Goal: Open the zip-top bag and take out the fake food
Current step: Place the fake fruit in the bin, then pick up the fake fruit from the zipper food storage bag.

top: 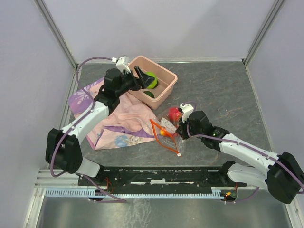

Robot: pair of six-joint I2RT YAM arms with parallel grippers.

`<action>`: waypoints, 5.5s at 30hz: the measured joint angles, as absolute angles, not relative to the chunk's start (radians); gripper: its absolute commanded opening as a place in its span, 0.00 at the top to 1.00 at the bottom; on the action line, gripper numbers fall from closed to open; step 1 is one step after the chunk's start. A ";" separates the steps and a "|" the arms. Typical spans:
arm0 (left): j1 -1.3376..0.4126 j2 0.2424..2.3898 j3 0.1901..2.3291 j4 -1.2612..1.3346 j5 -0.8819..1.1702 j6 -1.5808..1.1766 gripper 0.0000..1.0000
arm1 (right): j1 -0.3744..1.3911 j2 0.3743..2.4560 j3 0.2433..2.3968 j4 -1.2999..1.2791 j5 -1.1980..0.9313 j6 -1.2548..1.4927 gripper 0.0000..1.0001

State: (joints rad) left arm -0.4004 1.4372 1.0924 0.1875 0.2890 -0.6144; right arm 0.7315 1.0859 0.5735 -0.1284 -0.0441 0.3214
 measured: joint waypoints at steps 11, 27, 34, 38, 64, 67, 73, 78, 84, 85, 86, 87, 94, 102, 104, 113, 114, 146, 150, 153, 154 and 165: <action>-0.400 1.602 1.257 0.078 0.207 -0.544 0.53 | 0.731 1.085 0.568 -0.120 -0.048 0.329 0.98; -0.364 1.727 1.377 0.043 0.054 -0.523 0.00 | 0.731 1.074 0.558 -0.120 -0.048 0.336 0.97; -0.329 1.552 1.241 0.168 0.121 -0.546 0.02 | 0.731 1.065 0.551 -0.111 -0.051 0.337 0.96; -0.313 1.410 1.074 0.308 0.209 -0.607 0.05 | 0.731 1.054 0.545 -0.107 -0.052 0.342 0.95; -0.445 0.707 0.169 0.640 0.451 -0.963 0.27 | 0.709 1.012 0.521 -0.059 -0.089 0.373 0.94; -0.509 0.661 0.118 0.640 0.402 -0.982 0.35 | 0.700 1.018 0.521 -0.052 -0.099 0.379 0.94; -0.636 0.690 0.083 0.665 0.306 -1.001 0.43 | 0.693 1.029 0.521 -0.035 -0.113 0.391 0.94; -0.736 0.820 0.083 0.715 0.242 -1.011 0.52 | 0.693 1.029 0.514 -0.014 -0.117 0.402 0.94; -0.825 0.939 0.084 0.742 0.151 -1.019 0.54 | 0.692 1.029 0.510 -0.012 -0.131 0.408 0.94; -0.838 0.955 0.087 0.744 0.132 -1.020 0.54 | 0.692 1.029 0.510 -0.012 -0.133 0.410 0.94; -0.847 0.968 0.089 0.746 0.120 -1.021 0.53 | 0.692 1.030 0.510 -0.011 -0.136 0.411 0.94; -0.860 0.988 0.093 0.752 0.100 -1.022 0.53 | 0.692 1.031 0.510 -0.009 -0.141 0.414 0.94; -0.891 1.092 0.119 0.778 0.035 -1.032 0.48 | 0.691 1.050 0.509 0.036 -0.243 0.414 0.95; -0.901 1.161 0.138 0.791 0.006 -1.040 0.41 | 0.691 1.060 0.508 0.081 -0.339 0.414 0.91; -0.901 1.172 0.140 0.794 0.001 -1.040 0.40 | 0.691 1.071 0.508 0.089 -0.358 0.413 0.87; -0.901 1.235 0.165 0.813 0.000 -1.040 0.39 | 0.691 1.080 0.508 0.093 -0.392 0.400 0.66; -0.902 1.246 0.169 0.818 0.000 -1.040 0.39 | 0.691 1.074 0.508 0.089 -0.392 0.395 0.64; -0.905 1.398 0.204 0.892 0.001 -1.059 0.36 | 0.692 1.215 0.674 -0.106 -0.210 0.290 0.83; -0.905 1.418 0.204 0.900 0.002 -1.060 0.34 | 0.692 1.261 0.686 -0.112 -0.209 0.286 0.84; -0.905 1.431 0.205 0.908 0.002 -1.061 0.33 | 0.691 1.277 0.691 -0.117 -0.208 0.285 0.84; -0.905 1.436 0.205 0.911 0.002 -1.061 0.32 | 0.692 1.285 0.693 -0.118 -0.208 0.285 0.84; -0.905 1.457 0.213 0.929 0.000 -1.069 0.25 | 0.699 1.370 0.728 -0.136 -0.204 0.281 0.83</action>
State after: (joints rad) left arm -0.9054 1.4574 0.2131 0.9295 -0.0002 -1.0691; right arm 0.6991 1.3705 0.7277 -0.1360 -0.2043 0.2813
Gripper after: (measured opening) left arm 0.738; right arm 0.166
